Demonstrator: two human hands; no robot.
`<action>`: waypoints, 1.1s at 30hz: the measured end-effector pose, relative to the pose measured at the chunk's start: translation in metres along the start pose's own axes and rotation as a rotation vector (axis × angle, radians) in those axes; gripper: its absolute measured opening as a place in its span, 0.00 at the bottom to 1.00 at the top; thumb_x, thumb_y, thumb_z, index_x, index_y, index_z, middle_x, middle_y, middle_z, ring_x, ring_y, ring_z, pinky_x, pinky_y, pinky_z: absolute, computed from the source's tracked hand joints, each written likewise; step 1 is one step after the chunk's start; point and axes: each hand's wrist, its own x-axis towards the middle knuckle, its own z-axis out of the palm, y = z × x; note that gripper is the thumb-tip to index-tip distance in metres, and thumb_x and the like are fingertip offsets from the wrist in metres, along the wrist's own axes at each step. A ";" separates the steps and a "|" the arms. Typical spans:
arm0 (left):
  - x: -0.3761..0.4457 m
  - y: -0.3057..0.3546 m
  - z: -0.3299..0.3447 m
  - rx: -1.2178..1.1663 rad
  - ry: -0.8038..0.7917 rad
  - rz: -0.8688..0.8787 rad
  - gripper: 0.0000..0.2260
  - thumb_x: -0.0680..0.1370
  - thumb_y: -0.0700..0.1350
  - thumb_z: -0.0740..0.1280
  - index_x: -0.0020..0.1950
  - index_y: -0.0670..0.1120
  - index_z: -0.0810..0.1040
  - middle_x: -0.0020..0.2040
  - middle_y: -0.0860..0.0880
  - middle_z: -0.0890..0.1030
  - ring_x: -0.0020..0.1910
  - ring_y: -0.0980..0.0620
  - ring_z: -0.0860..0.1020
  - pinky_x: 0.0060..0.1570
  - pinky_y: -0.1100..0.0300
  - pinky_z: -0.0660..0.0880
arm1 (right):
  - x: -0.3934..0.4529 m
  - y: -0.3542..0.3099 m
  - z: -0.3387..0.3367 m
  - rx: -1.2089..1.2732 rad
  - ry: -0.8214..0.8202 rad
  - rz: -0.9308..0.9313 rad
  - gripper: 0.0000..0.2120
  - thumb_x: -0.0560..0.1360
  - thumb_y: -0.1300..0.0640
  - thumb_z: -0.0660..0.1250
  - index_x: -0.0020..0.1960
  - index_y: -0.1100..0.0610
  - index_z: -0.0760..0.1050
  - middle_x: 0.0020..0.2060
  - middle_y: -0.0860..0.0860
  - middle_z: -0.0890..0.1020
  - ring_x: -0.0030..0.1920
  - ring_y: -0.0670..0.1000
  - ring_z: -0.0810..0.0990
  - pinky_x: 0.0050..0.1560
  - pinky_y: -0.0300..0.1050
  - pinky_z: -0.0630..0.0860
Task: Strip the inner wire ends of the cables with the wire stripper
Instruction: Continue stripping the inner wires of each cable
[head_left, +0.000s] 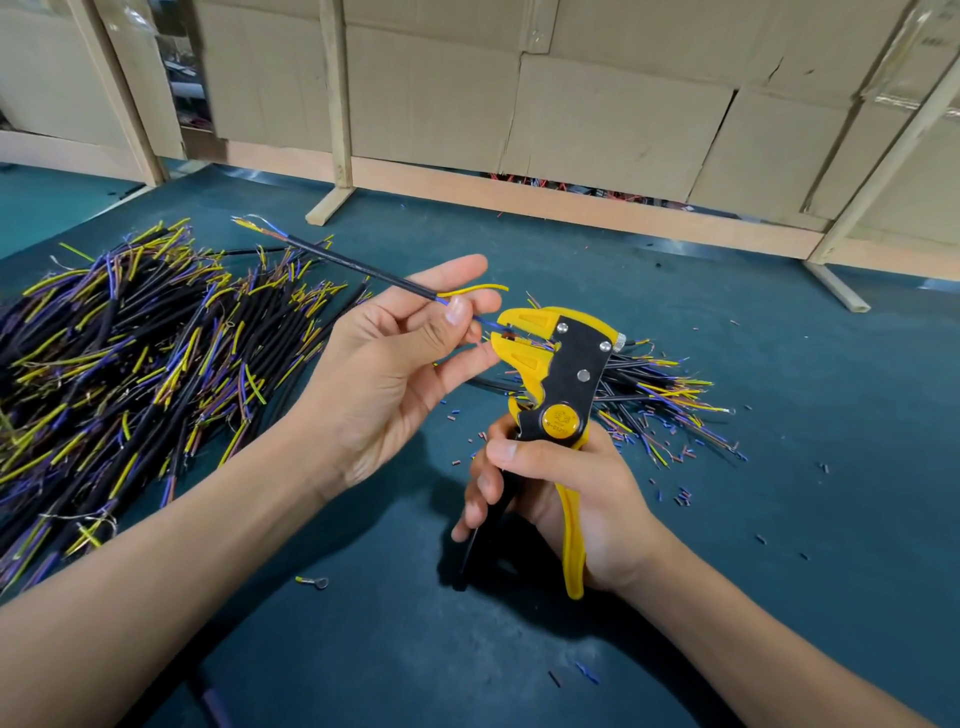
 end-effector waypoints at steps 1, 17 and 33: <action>0.000 -0.001 0.000 -0.006 0.001 0.000 0.14 0.75 0.39 0.67 0.61 0.44 0.82 0.44 0.49 0.83 0.39 0.57 0.80 0.48 0.59 0.81 | 0.000 0.000 0.000 -0.005 0.002 -0.002 0.04 0.73 0.62 0.69 0.41 0.62 0.76 0.32 0.58 0.76 0.33 0.59 0.79 0.40 0.59 0.80; 0.000 -0.004 0.003 -0.041 0.028 -0.018 0.14 0.75 0.38 0.67 0.60 0.42 0.83 0.40 0.46 0.77 0.41 0.54 0.78 0.50 0.58 0.80 | 0.001 0.002 -0.004 -0.015 -0.017 -0.013 0.06 0.75 0.62 0.68 0.40 0.61 0.75 0.32 0.58 0.76 0.33 0.59 0.79 0.41 0.60 0.79; -0.002 -0.007 0.004 -0.050 0.028 -0.002 0.13 0.76 0.38 0.67 0.59 0.41 0.83 0.39 0.45 0.79 0.43 0.52 0.80 0.51 0.58 0.80 | -0.001 -0.003 0.004 -0.028 0.031 -0.023 0.07 0.71 0.60 0.69 0.37 0.61 0.76 0.29 0.58 0.74 0.29 0.58 0.77 0.36 0.57 0.80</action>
